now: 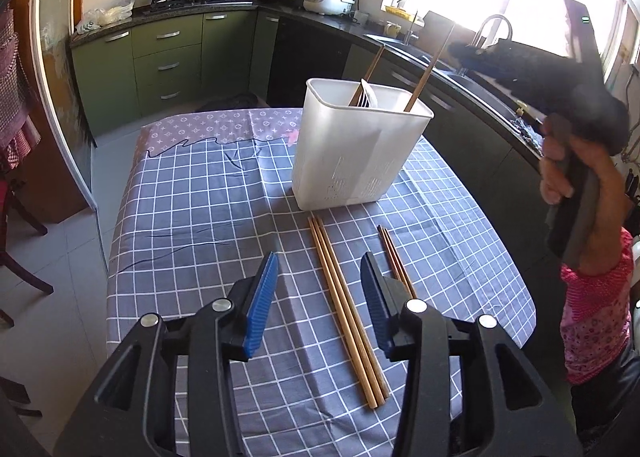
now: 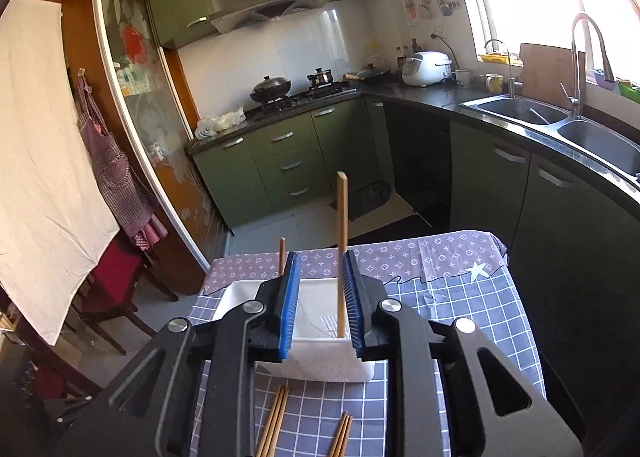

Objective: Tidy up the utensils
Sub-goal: 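Carry the chopstick over the caddy and open the right gripper to drop it in, then move both grippers back toward the remaining wooden chopstick bundles, then grasp a wooden chopstick with the left gripper while the right gripper grasps another chopstick, then lift both chopsticks upright and carry the left one over the caddy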

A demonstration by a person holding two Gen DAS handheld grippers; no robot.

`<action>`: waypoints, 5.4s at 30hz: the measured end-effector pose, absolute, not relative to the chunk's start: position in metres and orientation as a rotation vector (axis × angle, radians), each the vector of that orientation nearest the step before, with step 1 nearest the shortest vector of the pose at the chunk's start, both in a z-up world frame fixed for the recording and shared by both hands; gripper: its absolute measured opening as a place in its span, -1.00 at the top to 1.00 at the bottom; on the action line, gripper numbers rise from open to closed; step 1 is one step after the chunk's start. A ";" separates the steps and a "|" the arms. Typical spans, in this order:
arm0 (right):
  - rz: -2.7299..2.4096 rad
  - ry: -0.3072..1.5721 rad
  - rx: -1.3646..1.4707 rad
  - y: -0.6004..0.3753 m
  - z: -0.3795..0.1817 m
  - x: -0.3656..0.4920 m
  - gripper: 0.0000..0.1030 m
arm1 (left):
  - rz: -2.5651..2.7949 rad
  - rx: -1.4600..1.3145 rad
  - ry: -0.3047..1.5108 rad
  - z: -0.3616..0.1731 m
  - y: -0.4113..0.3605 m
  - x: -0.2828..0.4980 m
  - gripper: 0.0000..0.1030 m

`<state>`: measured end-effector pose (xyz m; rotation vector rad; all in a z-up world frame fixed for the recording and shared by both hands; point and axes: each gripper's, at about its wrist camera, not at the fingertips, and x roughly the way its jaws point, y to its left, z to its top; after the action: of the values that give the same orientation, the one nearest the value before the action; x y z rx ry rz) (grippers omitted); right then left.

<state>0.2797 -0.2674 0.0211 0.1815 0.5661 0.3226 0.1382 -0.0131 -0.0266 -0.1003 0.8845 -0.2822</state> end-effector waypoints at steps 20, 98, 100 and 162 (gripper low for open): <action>0.323 0.952 0.113 -0.334 -0.148 0.203 0.14 | -0.189 -0.106 1.251 -0.129 -0.054 0.227 0.39; 0.370 1.260 -0.110 -0.232 -0.183 0.245 0.62 | -0.258 -0.047 0.735 -0.026 -0.034 0.123 0.88; 0.358 1.238 -0.149 -0.222 -0.184 0.245 0.62 | -0.260 -0.047 0.734 -0.026 -0.034 0.122 0.88; 0.436 0.714 0.028 -0.296 -0.052 0.148 0.87 | -0.306 0.052 0.633 0.038 -0.069 0.129 0.89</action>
<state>0.1476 -0.2956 -0.0518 0.0280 0.7136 0.4360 0.1290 -0.0692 0.0380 0.0519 0.6329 -0.3062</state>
